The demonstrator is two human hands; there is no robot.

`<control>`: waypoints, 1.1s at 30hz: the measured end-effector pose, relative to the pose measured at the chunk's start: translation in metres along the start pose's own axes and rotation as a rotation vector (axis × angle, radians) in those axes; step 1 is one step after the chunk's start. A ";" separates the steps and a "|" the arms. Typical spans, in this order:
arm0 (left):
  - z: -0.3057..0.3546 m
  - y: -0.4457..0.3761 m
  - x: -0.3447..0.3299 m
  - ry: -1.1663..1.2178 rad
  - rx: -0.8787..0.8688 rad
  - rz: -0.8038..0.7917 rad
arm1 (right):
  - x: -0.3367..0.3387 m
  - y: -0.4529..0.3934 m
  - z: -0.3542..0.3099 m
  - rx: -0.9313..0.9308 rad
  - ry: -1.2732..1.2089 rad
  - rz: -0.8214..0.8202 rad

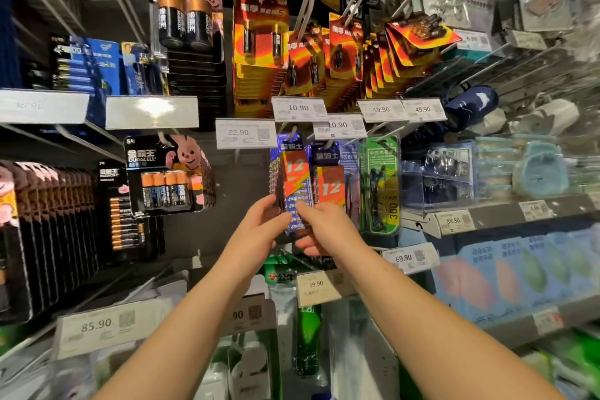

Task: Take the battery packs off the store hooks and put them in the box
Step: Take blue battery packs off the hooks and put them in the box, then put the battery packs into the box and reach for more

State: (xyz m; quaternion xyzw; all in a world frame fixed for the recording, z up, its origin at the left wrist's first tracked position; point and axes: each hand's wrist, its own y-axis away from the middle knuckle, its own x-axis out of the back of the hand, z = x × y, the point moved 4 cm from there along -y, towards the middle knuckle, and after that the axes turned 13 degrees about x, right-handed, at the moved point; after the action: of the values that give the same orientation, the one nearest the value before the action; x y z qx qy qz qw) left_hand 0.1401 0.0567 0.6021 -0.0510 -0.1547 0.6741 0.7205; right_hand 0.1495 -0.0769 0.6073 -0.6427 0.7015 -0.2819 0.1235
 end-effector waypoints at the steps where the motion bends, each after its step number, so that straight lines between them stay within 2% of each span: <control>1: -0.002 0.006 -0.001 0.003 0.001 0.004 | 0.001 0.007 0.003 -0.017 -0.010 -0.022; 6: -0.010 0.049 -0.016 0.006 0.021 0.058 | 0.025 0.058 0.021 -0.068 -0.063 -0.057; 10: -0.021 0.088 -0.054 -0.073 0.031 0.112 | 0.062 0.107 0.042 -0.145 -0.100 -0.082; 17: -0.074 0.156 -0.162 -0.123 0.147 -0.032 | 0.134 0.214 0.084 -0.298 -0.082 -0.165; 22: -0.159 0.216 -0.224 -0.089 0.384 -0.109 | 0.183 0.290 0.130 -0.476 -0.027 -0.240; 26: -0.223 0.257 -0.256 0.049 0.588 -0.207 | 0.210 0.351 0.186 -0.652 -0.027 -0.267; 29: -0.274 0.282 -0.272 0.092 0.712 -0.236 | 0.206 0.399 0.236 -0.853 -0.164 -0.255; 33: -0.346 0.310 -0.290 0.033 0.874 -0.251 | 0.191 0.454 0.298 -1.051 -0.089 -0.259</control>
State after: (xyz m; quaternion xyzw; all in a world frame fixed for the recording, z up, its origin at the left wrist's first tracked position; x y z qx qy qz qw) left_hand -0.0680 -0.1562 0.1427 0.2664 0.1509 0.5827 0.7528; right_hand -0.0965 -0.3260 0.1502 -0.7105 0.6572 0.1214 -0.2205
